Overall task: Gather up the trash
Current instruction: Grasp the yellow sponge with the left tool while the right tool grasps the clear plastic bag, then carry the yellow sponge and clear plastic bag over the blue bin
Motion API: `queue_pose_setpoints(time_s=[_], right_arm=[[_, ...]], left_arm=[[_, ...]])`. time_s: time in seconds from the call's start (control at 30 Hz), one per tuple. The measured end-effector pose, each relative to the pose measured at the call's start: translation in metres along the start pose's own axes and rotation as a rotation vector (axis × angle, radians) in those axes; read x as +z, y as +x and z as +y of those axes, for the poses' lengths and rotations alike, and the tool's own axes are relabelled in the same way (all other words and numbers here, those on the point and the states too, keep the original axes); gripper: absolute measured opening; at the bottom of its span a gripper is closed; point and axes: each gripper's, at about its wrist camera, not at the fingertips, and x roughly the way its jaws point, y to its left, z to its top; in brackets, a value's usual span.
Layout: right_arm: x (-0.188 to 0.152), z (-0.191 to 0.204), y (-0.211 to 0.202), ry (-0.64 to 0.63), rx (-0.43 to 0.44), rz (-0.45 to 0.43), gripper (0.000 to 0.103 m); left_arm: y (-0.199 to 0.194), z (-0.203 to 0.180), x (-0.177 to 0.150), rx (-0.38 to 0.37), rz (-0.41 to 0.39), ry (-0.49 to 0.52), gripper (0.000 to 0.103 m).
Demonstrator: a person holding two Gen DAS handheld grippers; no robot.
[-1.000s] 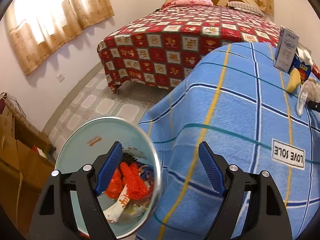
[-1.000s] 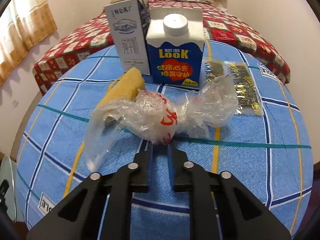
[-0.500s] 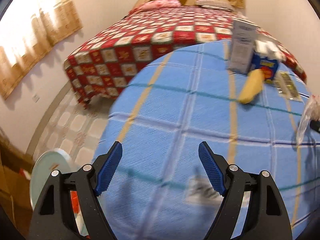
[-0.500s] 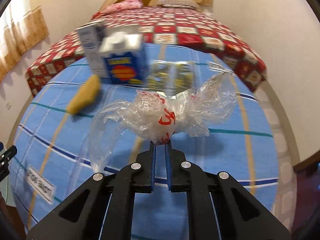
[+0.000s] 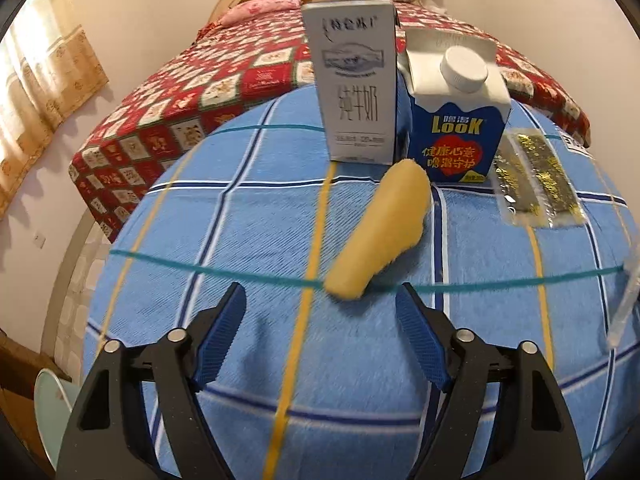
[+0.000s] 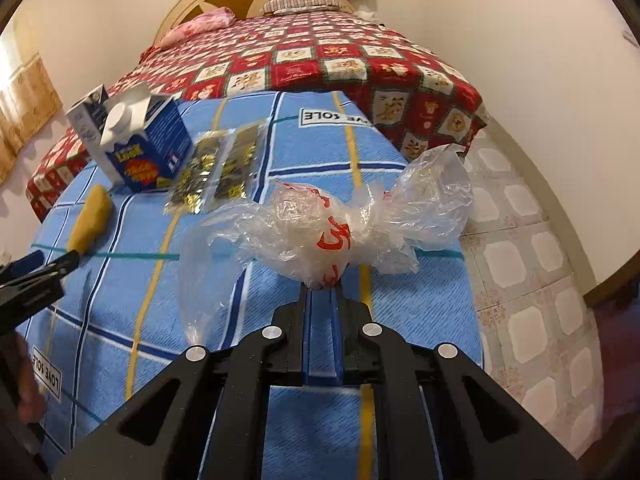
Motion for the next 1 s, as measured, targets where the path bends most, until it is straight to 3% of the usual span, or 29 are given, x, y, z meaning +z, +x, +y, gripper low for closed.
queue_pose_setpoints(time_s=[0.1, 0.13, 0.17, 0.33, 0.47, 0.77, 1.0], right_arm=[[0.004, 0.002, 0.004, -0.004, 0.014, 0.003, 0.01], [0.005, 0.004, 0.005, -0.008, 0.02, 0.003, 0.01], [0.005, 0.008, 0.006, -0.015, 0.029, 0.003, 0.01], [0.005, 0.029, 0.004, -0.047, 0.057, -0.002, 0.01], [0.003, 0.058, 0.001, -0.102, 0.091, -0.011, 0.01], [-0.009, 0.146, -0.009, -0.25, 0.189, -0.022, 0.01], [-0.028, 0.208, -0.017, -0.348, 0.246, -0.008, 0.01]], left_arm=[[0.009, -0.001, 0.003, -0.028, 0.024, 0.0, 0.037], [0.01, -0.002, 0.002, -0.05, 0.03, 0.002, 0.018], [0.01, -0.002, 0.001, -0.066, 0.03, 0.007, 0.013], [-0.017, 0.005, -0.004, -0.09, -0.028, 0.018, 0.011], [-0.045, 0.025, -0.016, -0.056, -0.068, 0.025, 0.011], [-0.076, 0.106, -0.061, 0.065, -0.054, -0.067, 0.011], [-0.097, 0.153, -0.095, 0.114, -0.054, -0.137, 0.011]])
